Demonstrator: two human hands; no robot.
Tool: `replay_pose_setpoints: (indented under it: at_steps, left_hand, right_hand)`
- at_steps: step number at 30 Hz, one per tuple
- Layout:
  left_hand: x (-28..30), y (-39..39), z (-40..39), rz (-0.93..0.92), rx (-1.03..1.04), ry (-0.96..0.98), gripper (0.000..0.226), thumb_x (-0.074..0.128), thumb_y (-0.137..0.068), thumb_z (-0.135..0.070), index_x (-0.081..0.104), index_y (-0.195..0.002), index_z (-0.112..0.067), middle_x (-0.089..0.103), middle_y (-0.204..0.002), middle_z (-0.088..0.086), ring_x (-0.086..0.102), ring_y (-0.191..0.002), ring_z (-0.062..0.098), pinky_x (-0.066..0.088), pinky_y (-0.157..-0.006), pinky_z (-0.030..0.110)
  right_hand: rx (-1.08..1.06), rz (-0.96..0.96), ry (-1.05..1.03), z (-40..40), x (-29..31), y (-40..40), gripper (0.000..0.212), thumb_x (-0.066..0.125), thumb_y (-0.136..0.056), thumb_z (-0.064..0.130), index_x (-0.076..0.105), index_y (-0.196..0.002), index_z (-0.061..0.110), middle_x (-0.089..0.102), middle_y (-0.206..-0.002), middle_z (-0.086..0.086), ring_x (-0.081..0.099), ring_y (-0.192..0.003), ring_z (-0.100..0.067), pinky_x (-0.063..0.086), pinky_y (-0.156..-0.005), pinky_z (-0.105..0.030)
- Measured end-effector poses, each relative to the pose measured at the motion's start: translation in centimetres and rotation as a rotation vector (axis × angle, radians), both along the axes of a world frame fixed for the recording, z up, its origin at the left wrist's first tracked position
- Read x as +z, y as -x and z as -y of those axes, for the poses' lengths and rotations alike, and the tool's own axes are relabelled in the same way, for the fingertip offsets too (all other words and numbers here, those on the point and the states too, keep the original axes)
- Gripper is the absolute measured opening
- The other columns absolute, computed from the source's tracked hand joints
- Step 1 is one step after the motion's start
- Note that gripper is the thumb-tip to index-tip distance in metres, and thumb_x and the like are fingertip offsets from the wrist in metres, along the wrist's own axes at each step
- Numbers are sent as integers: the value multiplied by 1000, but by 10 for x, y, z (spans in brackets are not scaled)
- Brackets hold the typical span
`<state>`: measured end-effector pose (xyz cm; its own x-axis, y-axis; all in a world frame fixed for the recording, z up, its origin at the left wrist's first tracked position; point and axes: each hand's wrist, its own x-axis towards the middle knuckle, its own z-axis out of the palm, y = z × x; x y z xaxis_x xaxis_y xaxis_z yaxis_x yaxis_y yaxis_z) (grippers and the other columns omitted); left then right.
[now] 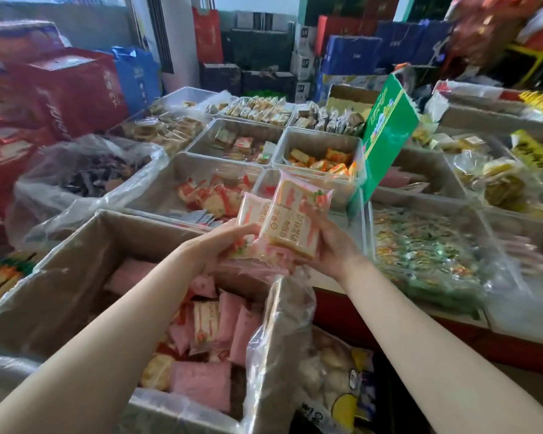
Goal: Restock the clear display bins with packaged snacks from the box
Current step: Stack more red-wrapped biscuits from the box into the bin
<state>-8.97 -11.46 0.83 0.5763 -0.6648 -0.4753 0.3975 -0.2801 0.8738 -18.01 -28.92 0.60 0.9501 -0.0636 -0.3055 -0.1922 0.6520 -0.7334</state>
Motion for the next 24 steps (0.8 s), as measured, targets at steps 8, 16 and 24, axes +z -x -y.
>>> replay_pose_setpoints:
  at_steps: [8,16,24]
  left_hand:
    - [25,67,159,-56,-70,77,74,53,-68,-69,67,-112,-11,70,-97,11,69,-76,24,56,-77,39]
    - [36,189,387,-3,-340,8,57,47,-72,-65,69,-98,-20,73,-96,3,69,-77,15,56,-76,29]
    - [12,241,547,99,-275,-25,76,14,-93,-64,59,-118,-9,67,-103,12,66,-85,23,53,-81,33]
  right_hand:
    - [-57,-55,-31,137,11,78,23,58,-88,30,62,-105,16,68,-105,-6,66,-97,-13,51,-92,-32]
    - [-93,-38,-112,336,4,203,55,79,-61,34,68,-106,5,70,-100,-19,71,-84,-30,60,-70,-40]
    - [-139,-14,-155,464,-6,273,56,68,-72,40,70,-101,-8,62,-112,-31,63,-100,-45,43,-98,-47]
